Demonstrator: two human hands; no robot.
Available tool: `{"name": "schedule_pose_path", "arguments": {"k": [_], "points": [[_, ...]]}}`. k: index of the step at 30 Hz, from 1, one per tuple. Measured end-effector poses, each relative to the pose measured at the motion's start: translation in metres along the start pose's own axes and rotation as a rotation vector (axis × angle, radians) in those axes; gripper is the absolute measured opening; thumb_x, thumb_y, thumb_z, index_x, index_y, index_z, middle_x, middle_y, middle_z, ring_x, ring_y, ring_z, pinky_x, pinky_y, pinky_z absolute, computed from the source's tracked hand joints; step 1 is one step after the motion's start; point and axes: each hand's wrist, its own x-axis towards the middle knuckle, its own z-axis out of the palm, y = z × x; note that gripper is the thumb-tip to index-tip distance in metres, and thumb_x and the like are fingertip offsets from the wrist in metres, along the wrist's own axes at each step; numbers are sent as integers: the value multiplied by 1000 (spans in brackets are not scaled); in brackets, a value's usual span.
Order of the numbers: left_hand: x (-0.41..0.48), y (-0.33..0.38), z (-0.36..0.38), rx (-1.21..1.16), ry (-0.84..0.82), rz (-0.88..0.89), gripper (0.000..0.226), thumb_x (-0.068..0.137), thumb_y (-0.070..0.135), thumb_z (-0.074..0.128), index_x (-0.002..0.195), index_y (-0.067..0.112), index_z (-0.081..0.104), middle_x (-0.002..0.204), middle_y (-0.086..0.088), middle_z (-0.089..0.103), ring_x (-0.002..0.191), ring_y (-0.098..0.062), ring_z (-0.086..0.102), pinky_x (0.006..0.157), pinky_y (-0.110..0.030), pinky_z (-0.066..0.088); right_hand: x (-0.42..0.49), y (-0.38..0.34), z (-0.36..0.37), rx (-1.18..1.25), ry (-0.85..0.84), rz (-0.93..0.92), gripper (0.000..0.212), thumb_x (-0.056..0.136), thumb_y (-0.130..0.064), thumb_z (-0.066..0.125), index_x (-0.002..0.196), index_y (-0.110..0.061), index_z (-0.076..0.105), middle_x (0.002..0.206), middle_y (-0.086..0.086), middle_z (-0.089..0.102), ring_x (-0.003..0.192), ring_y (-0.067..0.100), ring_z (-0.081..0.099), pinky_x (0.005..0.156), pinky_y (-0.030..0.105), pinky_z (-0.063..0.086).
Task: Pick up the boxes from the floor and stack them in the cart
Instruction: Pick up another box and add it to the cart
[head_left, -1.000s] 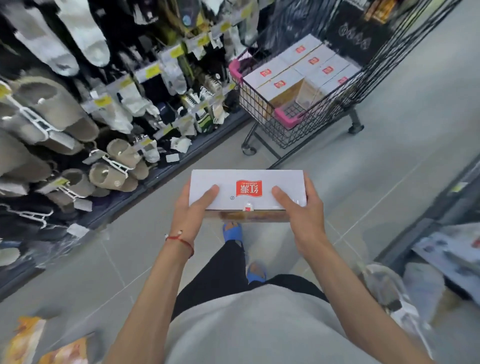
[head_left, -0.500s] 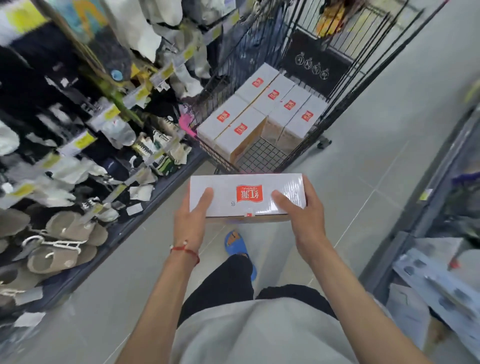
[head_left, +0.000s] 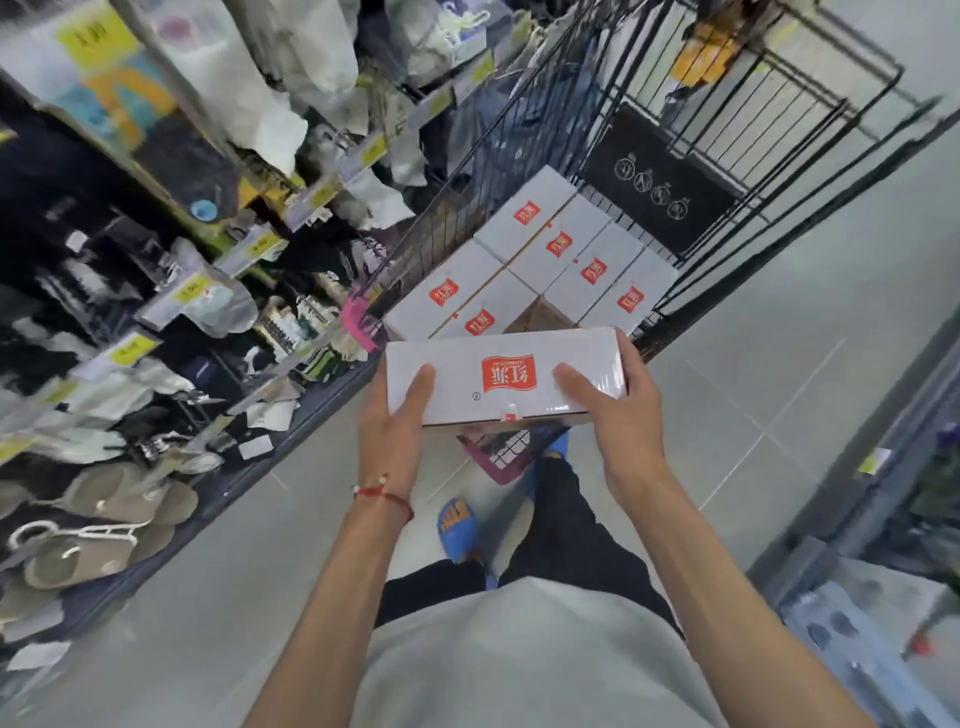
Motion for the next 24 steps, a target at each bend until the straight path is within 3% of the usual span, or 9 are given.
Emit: {"name": "schedule_pose_path", "arguments": {"k": [5,7,11,14,21,24], "points": [[22,3,42,-38,129,-61,41,97,29,63,137,26,58,127,11,66,102,14,61,77,0,46,70,-18,-6,-60,-101,79,73,87,-16,83,150,-31,48,138,-7,64,121,16,65,90,30,62],[25,3,58,-55,189,-93,39,97,28,64,136,25,60,125,11,68,106,6,64,88,-10,52,93,-23,-11,-107,-150,103,71,87,-16,82,148,-30,49,137,-7,64,121,14,65,89,27,62],[36,-6,87,-120,275,-182,39,96,27,64,135,25,60,125,8,69,110,-4,66,93,-20,54,136,-30,-15,-225,-269,131,64,86,-14,83,142,-25,53,127,-7,68,115,10,66,86,22,60],[39,-20,102,-151,328,-271,42,96,30,65,136,25,59,127,4,68,114,-13,66,100,-33,54,162,-29,-14,-329,-352,149,60,87,-15,82,138,-27,53,126,-8,66,114,7,64,76,13,58],[58,-62,123,-52,386,-464,56,75,69,60,126,45,59,125,8,67,118,-23,62,105,-50,48,209,-10,-5,-511,-459,195,49,87,-11,81,126,-27,56,112,-14,66,102,2,63,68,9,55],[66,-81,130,15,368,-504,47,77,69,53,118,47,56,120,5,69,113,-26,63,102,-52,50,228,1,2,-543,-483,237,44,85,-6,82,117,-28,61,108,-14,69,99,6,67,73,20,62]]}}
